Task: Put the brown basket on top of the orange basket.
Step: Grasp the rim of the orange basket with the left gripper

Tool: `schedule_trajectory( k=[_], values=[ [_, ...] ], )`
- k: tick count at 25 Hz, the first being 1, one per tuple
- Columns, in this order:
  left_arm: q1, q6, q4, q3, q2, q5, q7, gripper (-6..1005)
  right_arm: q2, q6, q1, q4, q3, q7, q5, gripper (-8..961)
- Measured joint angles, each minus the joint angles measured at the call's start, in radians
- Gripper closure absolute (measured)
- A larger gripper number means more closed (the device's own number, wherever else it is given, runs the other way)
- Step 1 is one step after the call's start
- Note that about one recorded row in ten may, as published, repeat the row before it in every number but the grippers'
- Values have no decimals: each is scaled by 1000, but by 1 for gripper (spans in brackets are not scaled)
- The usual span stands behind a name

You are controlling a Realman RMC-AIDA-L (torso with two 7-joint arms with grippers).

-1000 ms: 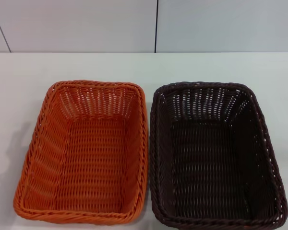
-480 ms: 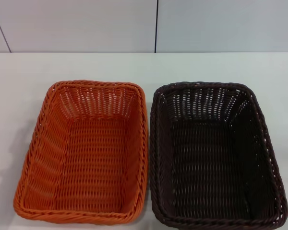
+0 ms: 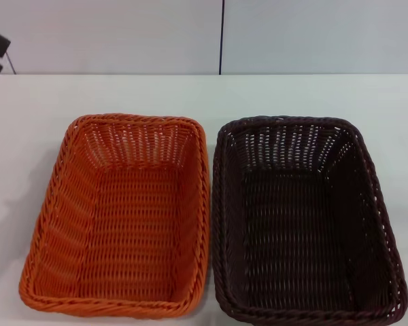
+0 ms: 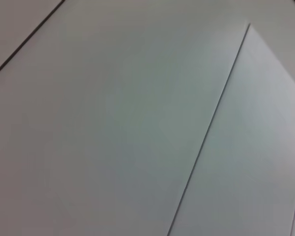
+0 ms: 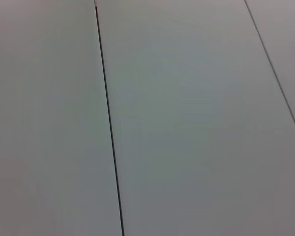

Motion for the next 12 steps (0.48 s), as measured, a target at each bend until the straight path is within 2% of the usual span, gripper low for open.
schedule_trajectory(
  k=[5, 7, 8, 11, 12],
  values=[
    [-19, -100, 197, 64, 4, 0, -193, 201, 0, 20, 3, 0, 0, 0, -1, 484],
    [-25, -202, 336, 142, 10, 1, -349, 201, 0, 33, 8, -1, 0, 0, -1, 485],
    [-25, -202, 336, 142, 10, 1, -349, 201, 0, 33, 8, -1, 0, 0, -1, 485],
    [-23, -273, 447, 241, 36, 1, -462, 201, -1, 42, 10, -5, 0, 0, -1, 485],
    [-20, -298, 521, 300, 67, 29, -561, 201, -1, 43, 11, -9, 2, 1, -1, 485]
  ],
)
